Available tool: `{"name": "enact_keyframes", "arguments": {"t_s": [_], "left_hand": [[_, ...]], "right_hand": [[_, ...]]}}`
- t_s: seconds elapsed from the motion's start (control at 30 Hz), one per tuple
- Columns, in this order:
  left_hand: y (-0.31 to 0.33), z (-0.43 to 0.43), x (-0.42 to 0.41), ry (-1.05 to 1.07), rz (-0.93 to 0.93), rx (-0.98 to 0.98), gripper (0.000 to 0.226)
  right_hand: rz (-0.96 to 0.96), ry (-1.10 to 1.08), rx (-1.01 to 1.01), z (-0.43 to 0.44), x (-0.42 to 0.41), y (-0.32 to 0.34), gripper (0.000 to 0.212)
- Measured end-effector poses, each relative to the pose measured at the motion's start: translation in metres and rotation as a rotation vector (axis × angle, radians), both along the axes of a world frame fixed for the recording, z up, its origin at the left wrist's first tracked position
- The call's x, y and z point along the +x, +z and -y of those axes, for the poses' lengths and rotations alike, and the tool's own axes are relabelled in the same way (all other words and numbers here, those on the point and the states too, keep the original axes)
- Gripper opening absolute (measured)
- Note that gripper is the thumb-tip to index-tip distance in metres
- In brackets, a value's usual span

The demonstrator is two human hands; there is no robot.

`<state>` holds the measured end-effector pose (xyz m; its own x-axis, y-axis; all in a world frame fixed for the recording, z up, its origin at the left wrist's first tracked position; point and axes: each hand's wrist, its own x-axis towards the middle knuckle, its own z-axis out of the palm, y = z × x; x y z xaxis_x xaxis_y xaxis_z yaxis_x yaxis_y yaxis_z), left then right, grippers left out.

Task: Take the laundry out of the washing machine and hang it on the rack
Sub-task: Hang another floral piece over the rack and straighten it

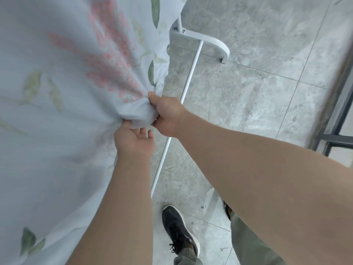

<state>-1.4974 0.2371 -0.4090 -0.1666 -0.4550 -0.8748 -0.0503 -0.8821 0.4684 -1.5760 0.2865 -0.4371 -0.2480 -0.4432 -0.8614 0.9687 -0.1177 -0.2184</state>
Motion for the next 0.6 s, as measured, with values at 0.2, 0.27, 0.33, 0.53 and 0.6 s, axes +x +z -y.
{"name": "enact_keyframes", "arguments": {"t_s": [0.2, 0.27, 0.33, 0.53, 0.6], "left_hand": [[-0.012, 0.024, -0.003, 0.076, 0.265, 0.001, 0.034], [-0.015, 0.034, -0.001, 0.174, 0.320, 0.034, 0.030], [-0.015, 0.040, -0.002, 0.242, 0.339, 0.039, 0.029], [-0.014, 0.021, -0.026, 0.302, 0.389, -0.044, 0.027], [-0.014, -0.003, -0.043, 0.218, 0.362, 0.006, 0.036]], "right_hand": [[0.072, -0.065, -0.099, -0.026, -0.043, 0.013, 0.026], [0.081, -0.107, -0.103, -0.028, -0.066, 0.019, 0.043], [0.066, -0.149, -0.091, -0.028, -0.090, 0.024, 0.050], [0.046, -0.237, 0.007, -0.024, -0.132, 0.007, 0.033], [0.063, -0.226, 0.004, -0.020, -0.132, -0.001, 0.033]]}}
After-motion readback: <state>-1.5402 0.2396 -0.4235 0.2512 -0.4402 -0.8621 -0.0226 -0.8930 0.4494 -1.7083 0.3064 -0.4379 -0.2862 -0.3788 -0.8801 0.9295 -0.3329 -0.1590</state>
